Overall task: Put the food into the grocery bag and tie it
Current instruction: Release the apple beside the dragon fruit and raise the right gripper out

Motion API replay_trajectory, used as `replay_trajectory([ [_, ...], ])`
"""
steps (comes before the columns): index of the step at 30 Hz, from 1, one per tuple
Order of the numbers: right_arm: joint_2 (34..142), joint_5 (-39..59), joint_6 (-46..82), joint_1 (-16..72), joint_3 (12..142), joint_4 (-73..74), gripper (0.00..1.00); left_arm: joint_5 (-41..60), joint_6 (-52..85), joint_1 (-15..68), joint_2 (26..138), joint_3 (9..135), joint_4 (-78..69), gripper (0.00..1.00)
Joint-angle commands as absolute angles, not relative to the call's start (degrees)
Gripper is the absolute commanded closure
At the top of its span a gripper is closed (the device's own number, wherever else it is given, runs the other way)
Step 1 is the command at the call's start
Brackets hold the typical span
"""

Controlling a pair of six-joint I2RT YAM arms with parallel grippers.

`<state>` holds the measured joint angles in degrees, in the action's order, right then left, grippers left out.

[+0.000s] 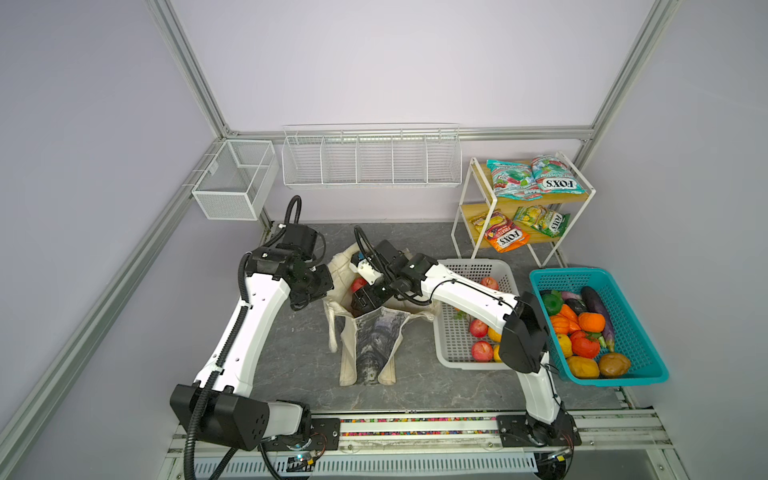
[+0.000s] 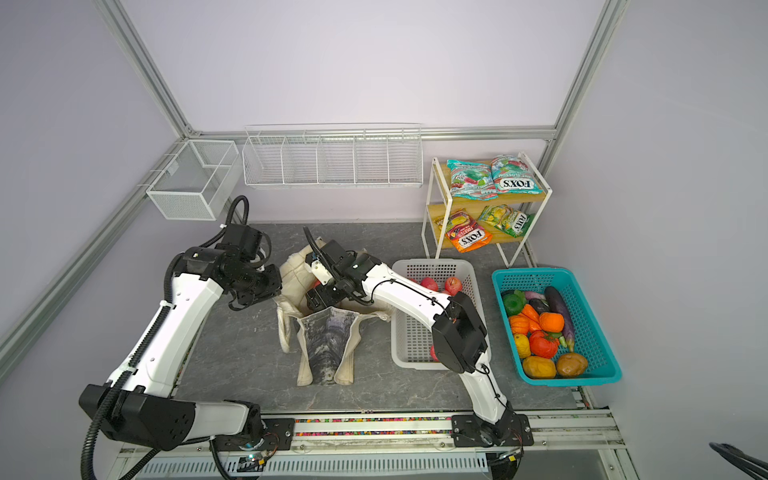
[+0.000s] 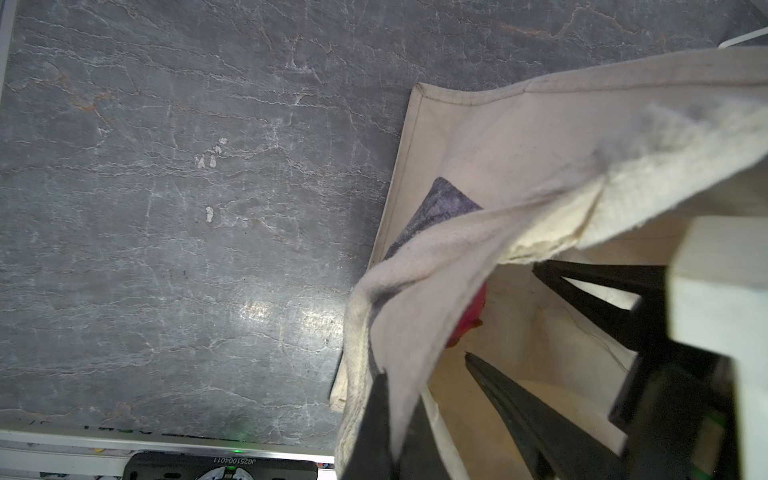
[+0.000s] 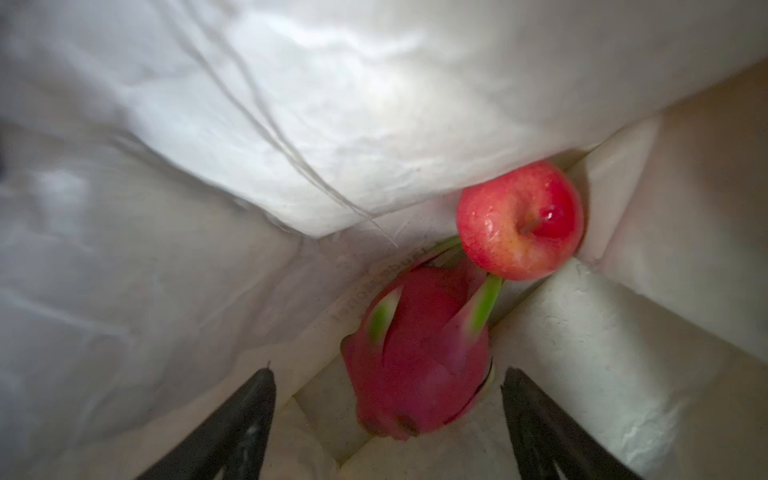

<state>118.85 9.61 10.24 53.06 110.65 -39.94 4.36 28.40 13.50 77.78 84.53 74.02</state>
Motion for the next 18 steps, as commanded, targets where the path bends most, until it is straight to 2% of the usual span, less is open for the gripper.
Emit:
replay_trajectory([
  [1, 114.34, 7.23, 9.23, 52.09, 112.96, -41.06, 0.12, 3.64, 28.27, 13.27, 76.92, 85.91, 74.82, 1.0],
  [11, 106.79, 3.84, 15.05, 48.74, 113.68, -38.66, 0.12, 3.41, 27.42, 13.27, 76.94, 85.58, 73.75, 1.0],
  [18, 96.2, 2.83, 18.73, 45.44, 103.97, -28.38, 0.12, 3.34, 26.92, 13.27, 77.34, 85.67, 73.96, 1.0],
])
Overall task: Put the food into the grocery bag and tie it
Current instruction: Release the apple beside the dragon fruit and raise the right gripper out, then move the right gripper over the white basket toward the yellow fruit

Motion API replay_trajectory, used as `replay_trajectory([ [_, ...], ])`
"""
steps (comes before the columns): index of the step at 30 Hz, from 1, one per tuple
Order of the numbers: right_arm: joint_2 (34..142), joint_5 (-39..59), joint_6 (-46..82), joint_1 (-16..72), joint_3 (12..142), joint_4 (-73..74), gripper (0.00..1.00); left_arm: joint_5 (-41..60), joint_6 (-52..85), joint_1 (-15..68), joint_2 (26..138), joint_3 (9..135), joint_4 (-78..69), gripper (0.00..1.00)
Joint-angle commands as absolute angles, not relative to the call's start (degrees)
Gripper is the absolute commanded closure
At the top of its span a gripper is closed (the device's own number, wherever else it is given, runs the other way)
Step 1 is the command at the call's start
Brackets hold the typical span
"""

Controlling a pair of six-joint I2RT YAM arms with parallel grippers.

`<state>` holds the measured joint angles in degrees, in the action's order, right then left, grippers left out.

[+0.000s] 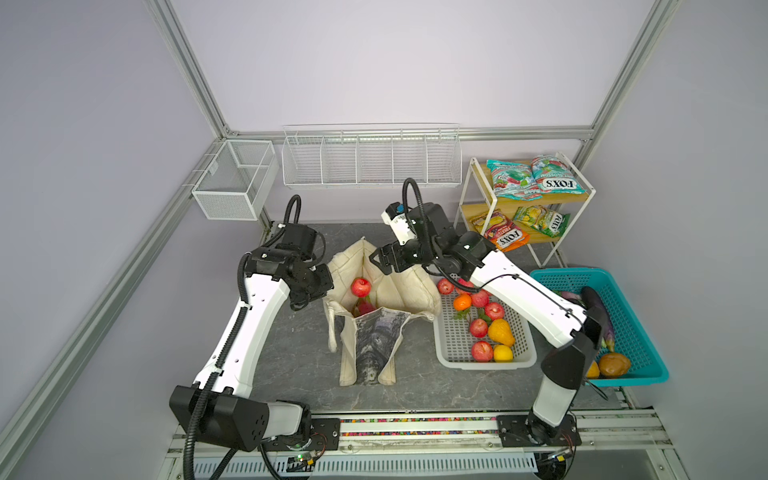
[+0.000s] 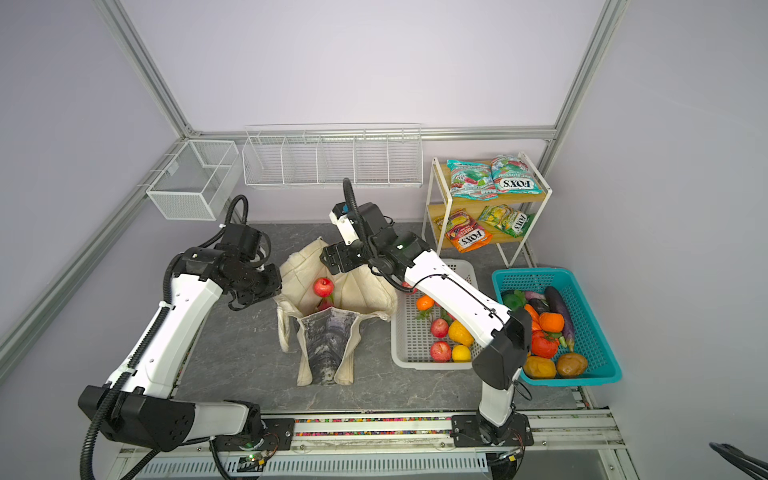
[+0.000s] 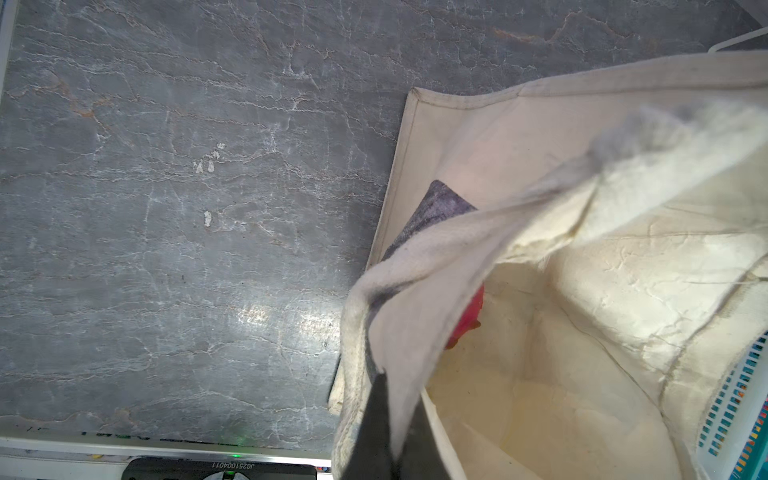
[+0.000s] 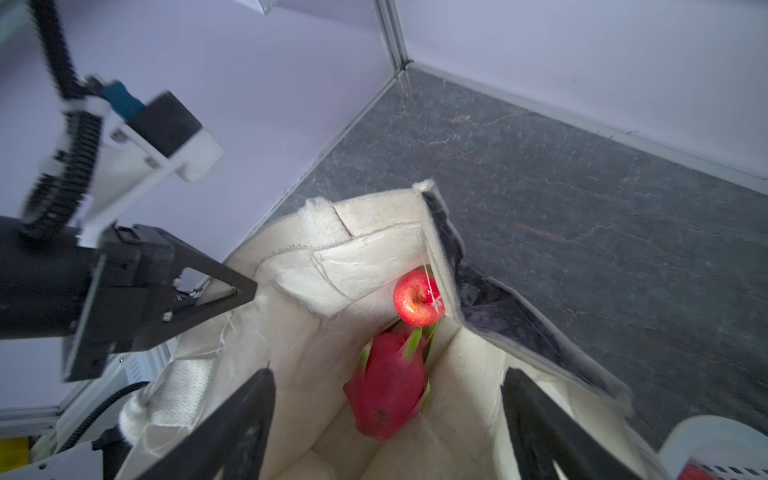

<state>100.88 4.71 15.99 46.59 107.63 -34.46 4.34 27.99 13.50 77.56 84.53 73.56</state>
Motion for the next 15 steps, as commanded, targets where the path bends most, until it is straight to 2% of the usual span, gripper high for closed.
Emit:
replay_trajectory([
  [1, 94.13, -1.3, 20.55, 45.07, 101.88, -27.34, 0.12, 3.34, 26.89, 13.27, 77.43, 85.72, 74.0, 1.0],
  [11, 80.71, -15.32, 23.07, 38.06, 86.64, -33.7, 0.12, 3.43, 26.63, 13.27, 78.22, 85.81, 73.45, 1.0],
  [15, 75.95, -19.73, 24.69, 36.22, 79.38, -38.13, 0.09, 3.51, 26.54, 13.27, 78.4, 85.71, 73.39, 1.0],
])
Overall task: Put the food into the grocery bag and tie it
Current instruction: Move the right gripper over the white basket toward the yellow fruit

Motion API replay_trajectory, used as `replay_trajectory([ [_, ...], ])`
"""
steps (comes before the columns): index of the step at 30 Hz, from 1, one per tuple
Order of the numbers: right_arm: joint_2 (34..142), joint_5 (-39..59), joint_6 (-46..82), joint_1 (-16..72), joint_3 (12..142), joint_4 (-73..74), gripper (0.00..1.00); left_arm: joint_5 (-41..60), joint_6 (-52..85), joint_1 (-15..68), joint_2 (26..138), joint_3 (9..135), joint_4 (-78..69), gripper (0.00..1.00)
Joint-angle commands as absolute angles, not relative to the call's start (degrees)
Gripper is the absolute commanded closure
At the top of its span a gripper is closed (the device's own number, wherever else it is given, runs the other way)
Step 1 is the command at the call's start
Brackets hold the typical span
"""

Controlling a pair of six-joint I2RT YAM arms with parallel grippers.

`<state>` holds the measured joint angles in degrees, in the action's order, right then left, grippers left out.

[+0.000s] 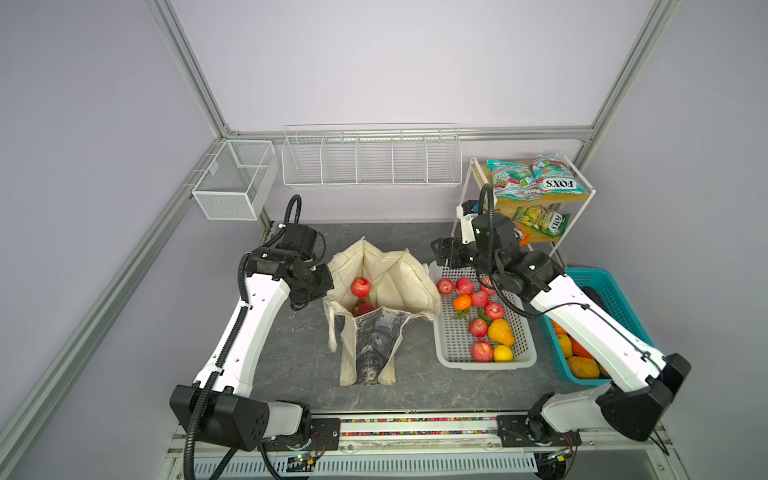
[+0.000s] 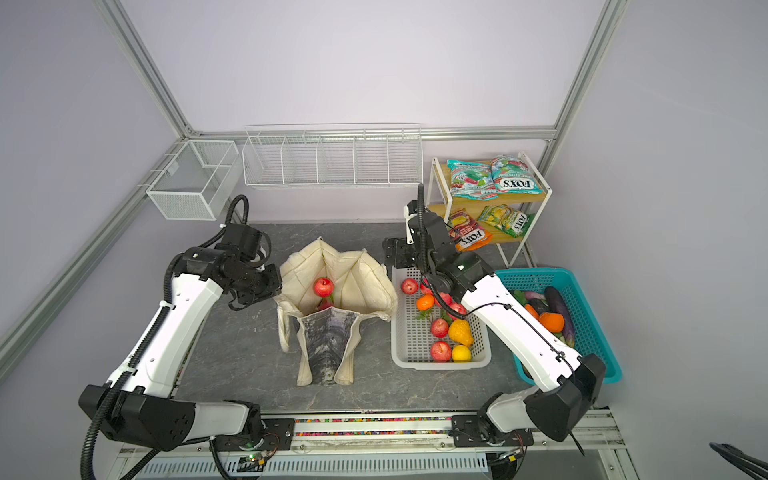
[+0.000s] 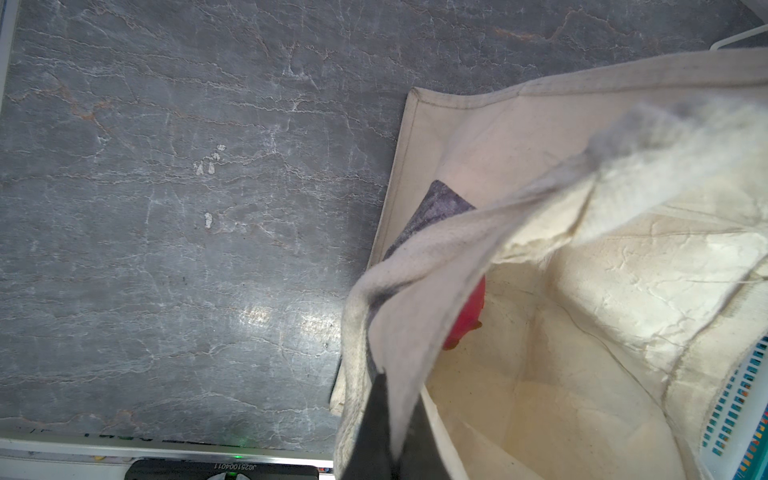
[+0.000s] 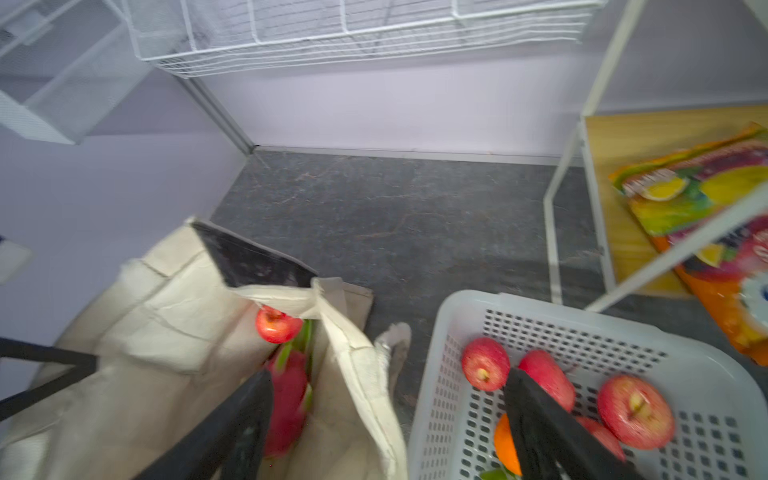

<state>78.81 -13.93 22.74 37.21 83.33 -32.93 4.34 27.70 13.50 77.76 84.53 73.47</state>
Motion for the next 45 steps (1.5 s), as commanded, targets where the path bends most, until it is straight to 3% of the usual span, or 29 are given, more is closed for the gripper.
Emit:
replay_trajectory([
  [1, 74.79, -20.35, 25.29, 35.76, 77.35, -38.94, 0.08, 3.6, 26.55, 13.27, 78.49, 85.64, 73.3, 1.0],
  [8, 70.97, -20.83, 29.19, 33.36, 67.49, -45.76, 0.07, 4.37, 26.8, 13.27, 80.03, 85.68, 73.45, 1.0],
  [23, 75.98, -14.85, 33.48, 30.28, 59.04, -50.76, 0.03, 4.66, 26.94, 13.27, 79.7, 85.3, 73.74, 1.0],
  [45, 82.17, -22.31, 26.87, 28.39, 60.03, -61.6, 0.03, 5.0, 27.16, 13.27, 78.63, 84.16, 73.04, 1.0],
])
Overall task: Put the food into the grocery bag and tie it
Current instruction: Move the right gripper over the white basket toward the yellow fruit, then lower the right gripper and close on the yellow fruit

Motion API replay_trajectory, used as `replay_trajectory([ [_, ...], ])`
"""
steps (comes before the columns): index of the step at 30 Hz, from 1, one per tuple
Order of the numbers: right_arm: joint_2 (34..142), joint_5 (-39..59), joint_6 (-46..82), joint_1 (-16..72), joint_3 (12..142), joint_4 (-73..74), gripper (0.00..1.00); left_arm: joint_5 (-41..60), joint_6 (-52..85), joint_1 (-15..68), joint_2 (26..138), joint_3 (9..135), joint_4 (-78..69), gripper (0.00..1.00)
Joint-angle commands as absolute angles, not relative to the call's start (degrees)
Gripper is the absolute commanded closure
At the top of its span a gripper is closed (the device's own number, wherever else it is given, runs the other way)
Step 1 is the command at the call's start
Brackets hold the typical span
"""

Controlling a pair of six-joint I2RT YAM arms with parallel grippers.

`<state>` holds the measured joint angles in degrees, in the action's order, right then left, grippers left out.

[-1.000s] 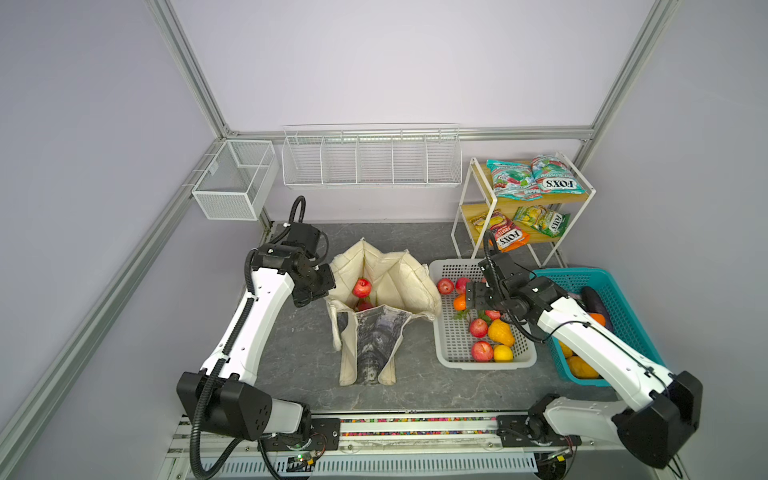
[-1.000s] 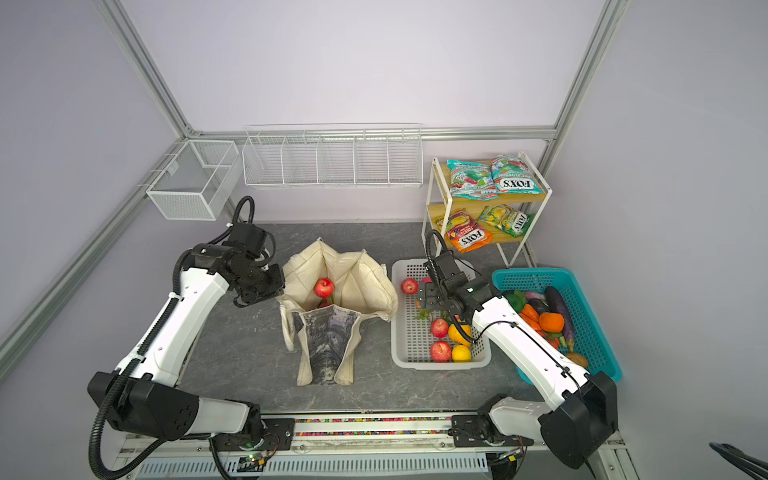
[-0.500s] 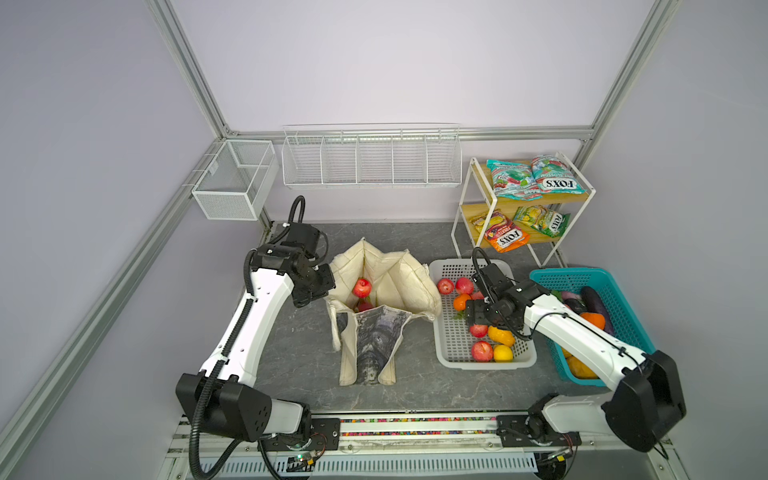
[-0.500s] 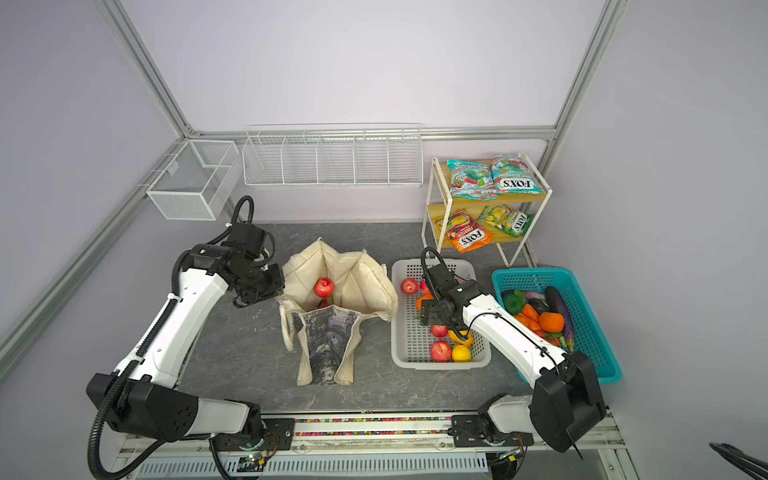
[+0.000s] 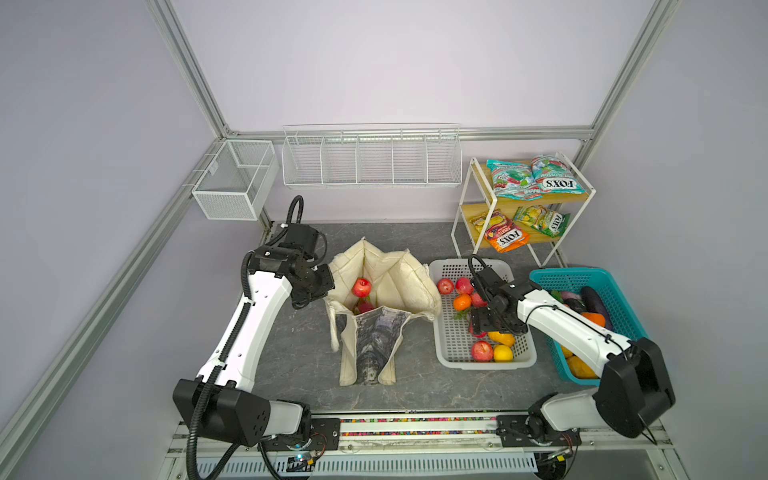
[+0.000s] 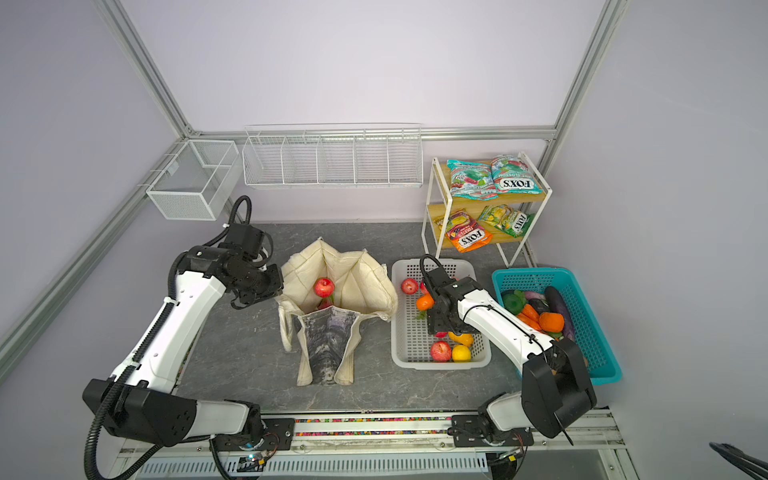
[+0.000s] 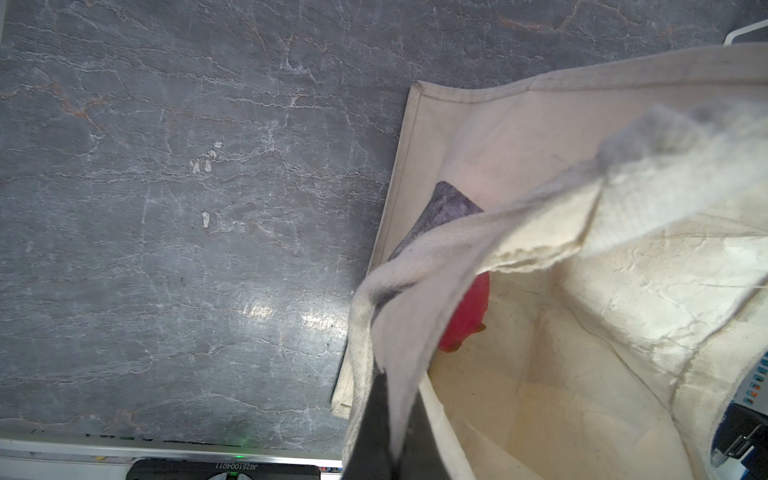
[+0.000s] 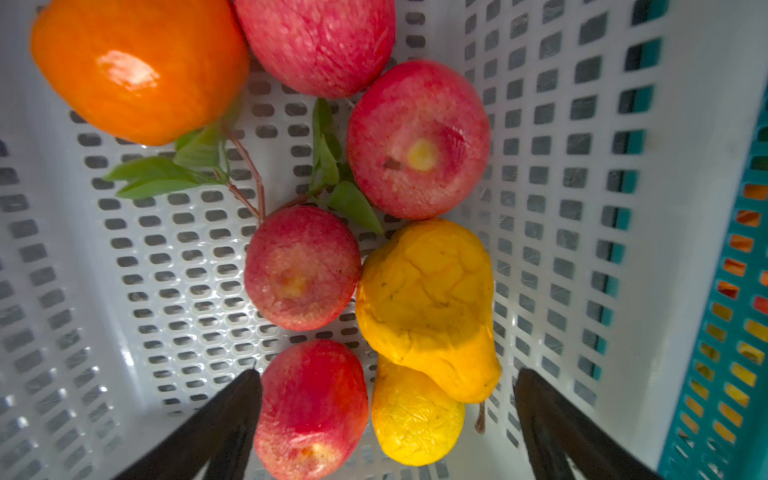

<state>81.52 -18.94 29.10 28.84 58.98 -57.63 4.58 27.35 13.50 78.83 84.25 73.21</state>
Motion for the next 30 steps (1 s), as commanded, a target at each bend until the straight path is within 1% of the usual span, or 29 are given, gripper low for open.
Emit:
replay_trajectory([
  [1, 82.26, -22.83, 26.58, 28.35, 60.03, -61.77, 0.03, 5.01, 27.07, 13.27, 78.77, 84.51, 73.08, 1.0],
  [8, 85.16, -22.9, 23.92, 27.84, 60.47, -61.61, 0.04, 5.38, 26.72, 13.27, 80.39, 86.35, 73.22, 1.0],
  [14, 88.27, -21.66, 20.71, 27.67, 60.91, -61.6, 0.0, 5.55, 26.62, 13.27, 80.42, 86.28, 73.38, 1.0],
  [22, 90.97, -21.42, 19.4, 27.27, 61.08, -60.86, 0.04, 5.53, 26.63, 13.27, 79.98, 85.67, 73.45, 1.0],
  [27, 93.11, -20.39, 18.87, 26.77, 61.26, -60.36, 0.09, 5.34, 26.47, 13.27, 80.31, 86.26, 73.63, 1.0],
  [30, 93.85, -20.3, 18.83, 26.48, 61.26, -60.25, 0.1, 5.27, 26.46, 13.27, 80.43, 86.56, 73.65, 1.0],
])
